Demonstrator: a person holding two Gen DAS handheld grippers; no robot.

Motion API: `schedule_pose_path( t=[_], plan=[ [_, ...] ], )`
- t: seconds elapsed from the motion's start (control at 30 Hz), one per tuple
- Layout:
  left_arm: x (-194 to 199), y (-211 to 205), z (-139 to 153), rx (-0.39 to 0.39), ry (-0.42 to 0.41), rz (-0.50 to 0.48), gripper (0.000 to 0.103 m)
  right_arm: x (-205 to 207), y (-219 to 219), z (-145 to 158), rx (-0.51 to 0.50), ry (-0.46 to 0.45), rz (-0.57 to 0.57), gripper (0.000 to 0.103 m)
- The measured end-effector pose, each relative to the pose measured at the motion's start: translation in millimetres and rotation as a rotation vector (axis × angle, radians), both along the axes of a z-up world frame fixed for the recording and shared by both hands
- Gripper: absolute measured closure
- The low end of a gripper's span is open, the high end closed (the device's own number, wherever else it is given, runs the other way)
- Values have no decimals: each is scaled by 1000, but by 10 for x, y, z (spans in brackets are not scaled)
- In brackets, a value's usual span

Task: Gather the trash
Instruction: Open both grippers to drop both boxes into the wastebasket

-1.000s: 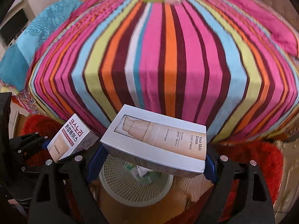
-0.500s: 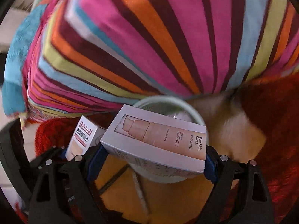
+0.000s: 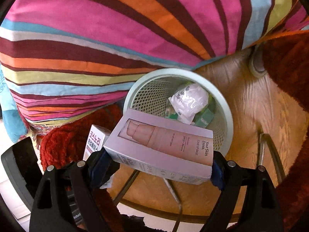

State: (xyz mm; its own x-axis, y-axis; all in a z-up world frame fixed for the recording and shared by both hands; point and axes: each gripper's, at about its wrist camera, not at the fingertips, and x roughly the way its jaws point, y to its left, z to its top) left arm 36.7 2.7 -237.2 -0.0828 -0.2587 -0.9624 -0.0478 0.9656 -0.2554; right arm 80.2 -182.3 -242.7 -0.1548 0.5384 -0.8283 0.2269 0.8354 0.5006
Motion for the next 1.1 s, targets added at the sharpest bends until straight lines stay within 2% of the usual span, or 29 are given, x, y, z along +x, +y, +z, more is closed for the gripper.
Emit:
schedule_pose_path(
  t=[0.23, 0.77, 0.8, 0.83, 0.9, 1.1],
  plan=[
    [2, -27, -65, -16, 41, 10, 52, -41, 16, -232, 67, 79, -39, 21],
    [21, -26, -206, -24, 102, 16, 50, -29, -30, -361, 147, 126, -103, 20],
    [21, -25, -219, -27, 110, 17, 49, -34, -21, -368, 156, 133, -103, 14],
    [20, -18, -233, -29, 121, 19, 40, -39, -15, -367, 150, 138, -100, 8],
    [19, -3, -250, -23, 128, 29, 24, -44, -19, -360, 121, 127, -99, 8],
    [29, 45, -251, -21, 123, 60, 24, -31, -130, -335, 88, 91, -140, 8]
  ],
)
